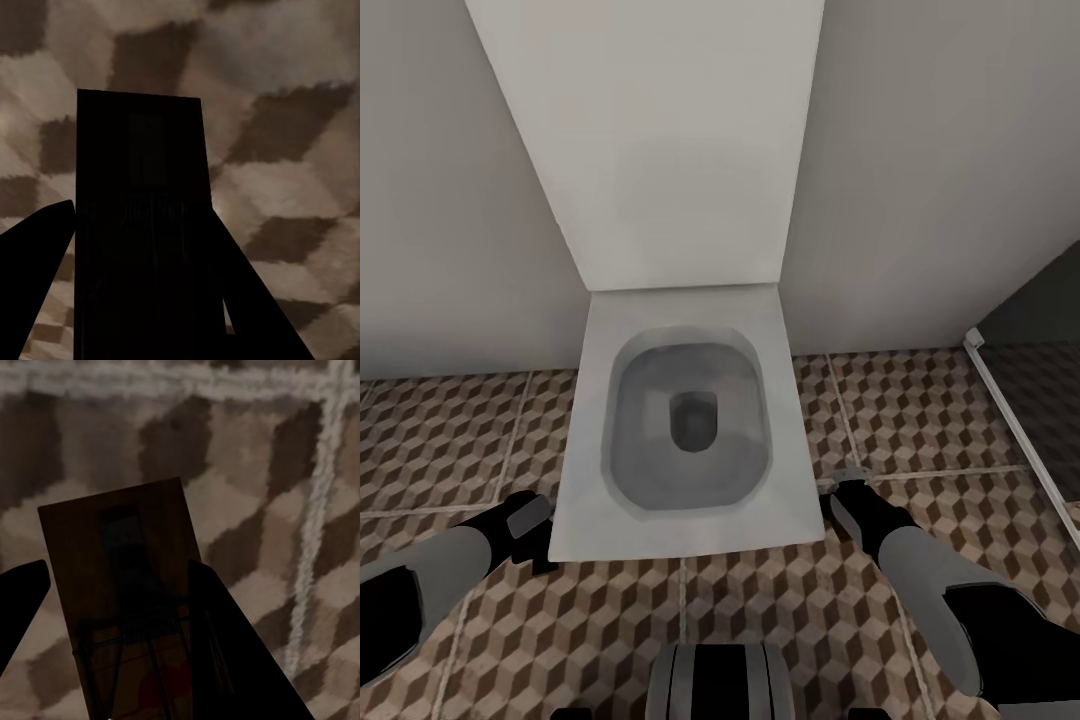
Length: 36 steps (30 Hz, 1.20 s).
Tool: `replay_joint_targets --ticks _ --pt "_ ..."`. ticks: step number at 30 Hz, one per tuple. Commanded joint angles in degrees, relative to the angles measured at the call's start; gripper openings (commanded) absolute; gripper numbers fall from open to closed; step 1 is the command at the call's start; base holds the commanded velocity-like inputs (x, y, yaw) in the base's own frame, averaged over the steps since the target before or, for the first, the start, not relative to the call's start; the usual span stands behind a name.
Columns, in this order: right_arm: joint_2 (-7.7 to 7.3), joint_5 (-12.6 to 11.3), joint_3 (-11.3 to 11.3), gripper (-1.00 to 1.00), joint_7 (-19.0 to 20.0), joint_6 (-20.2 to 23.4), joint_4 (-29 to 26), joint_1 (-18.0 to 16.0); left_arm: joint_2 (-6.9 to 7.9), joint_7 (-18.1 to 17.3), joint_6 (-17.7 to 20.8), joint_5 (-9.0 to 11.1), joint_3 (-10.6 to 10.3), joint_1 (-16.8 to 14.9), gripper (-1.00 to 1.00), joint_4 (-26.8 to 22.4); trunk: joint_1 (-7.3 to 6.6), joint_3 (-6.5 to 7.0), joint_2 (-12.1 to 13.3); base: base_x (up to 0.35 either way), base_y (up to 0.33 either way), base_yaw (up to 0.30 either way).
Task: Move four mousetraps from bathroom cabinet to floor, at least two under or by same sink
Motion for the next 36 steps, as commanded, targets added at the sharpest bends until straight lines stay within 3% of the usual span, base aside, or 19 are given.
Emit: replay_joint_targets --ticks 1,10,15,28,32,36 --pt "-0.02 0.0 0.5 -1.0 -0.2 0.4 -0.1 0.0 0.07 0.5 0.1 0.5 -0.3 0.0 -1.0 -0.2 -0.01 -0.04 0.0 0.0 0.0 0.0" --pt "-0.02 0.0 0.5 -1.0 -0.2 0.2 -0.1 0.0 0.07 0.5 0.1 0.5 -0.3 0.0 -1.0 -0.2 -0.01 -0.04 0.0 0.0 0.0 0.0" --pt "-0.02 0.0 0.5 -1.0 -0.2 0.1 -0.1 0.0 0.07 0.5 0.1 0.5 -0.3 0.0 -1.0 -0.2 0.12 -1.14 -0.1 0.0 0.0 0.0" --pt "-0.02 0.0 0.6 -1.0 -0.2 0.1 -0.1 0.0 0.07 0.5 0.1 0.5 -0.3 0.0 -1.0 -0.2 0.12 -1.14 -0.1 0.0 0.0 0.0" --pt "-0.02 0.0 0.6 -1.0 -0.2 0.1 -0.1 0.0 0.07 0.5 0.1 0.5 -0.3 0.0 -1.0 -0.2 0.22 -2.03 -0.1 0.0 0.0 0.0" --pt "-0.02 0.0 0.6 -1.0 -0.2 0.1 -0.1 0.0 0.07 0.5 0.1 0.5 -0.3 0.0 -1.0 -0.2 0.22 -2.03 -0.1 0.0 0.0 0.0"
